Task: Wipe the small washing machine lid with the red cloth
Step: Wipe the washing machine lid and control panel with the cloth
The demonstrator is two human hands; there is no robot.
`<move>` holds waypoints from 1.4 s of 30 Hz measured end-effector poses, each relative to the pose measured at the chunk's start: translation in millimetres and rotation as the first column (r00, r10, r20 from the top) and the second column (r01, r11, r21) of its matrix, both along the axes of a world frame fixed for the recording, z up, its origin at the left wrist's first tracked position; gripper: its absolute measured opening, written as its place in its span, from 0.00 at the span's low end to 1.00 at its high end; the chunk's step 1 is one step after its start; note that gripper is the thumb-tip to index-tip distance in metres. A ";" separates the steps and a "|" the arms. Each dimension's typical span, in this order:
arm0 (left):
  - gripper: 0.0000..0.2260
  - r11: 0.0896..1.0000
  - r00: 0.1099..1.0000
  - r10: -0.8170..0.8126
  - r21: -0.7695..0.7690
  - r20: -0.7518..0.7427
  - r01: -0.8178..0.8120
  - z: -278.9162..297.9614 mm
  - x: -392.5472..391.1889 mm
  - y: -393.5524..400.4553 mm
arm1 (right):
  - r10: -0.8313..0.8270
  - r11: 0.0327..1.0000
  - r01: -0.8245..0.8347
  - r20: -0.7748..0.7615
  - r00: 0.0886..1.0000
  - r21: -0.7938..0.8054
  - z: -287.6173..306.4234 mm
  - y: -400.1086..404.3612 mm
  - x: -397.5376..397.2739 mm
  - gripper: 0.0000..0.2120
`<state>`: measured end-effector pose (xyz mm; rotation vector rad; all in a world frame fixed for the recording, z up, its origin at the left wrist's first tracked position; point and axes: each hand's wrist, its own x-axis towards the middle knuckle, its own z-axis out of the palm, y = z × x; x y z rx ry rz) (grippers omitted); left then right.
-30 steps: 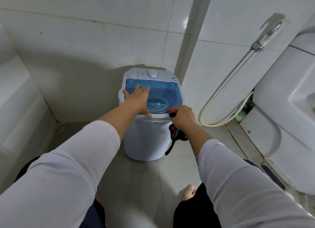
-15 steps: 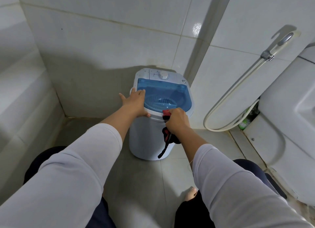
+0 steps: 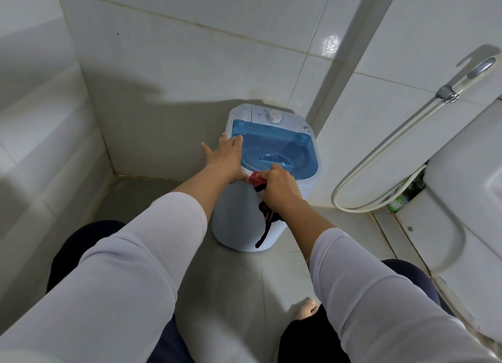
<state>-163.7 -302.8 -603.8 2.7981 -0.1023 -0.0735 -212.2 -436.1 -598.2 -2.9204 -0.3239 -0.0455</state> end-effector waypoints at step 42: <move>0.61 0.594 0.892 0.449 -0.727 -0.056 -0.345 -70.6 -30.1 -48.6 | 0.909 0.372 -0.882 -0.080 0.409 -0.290 26.7 -42.0 113.3 0.25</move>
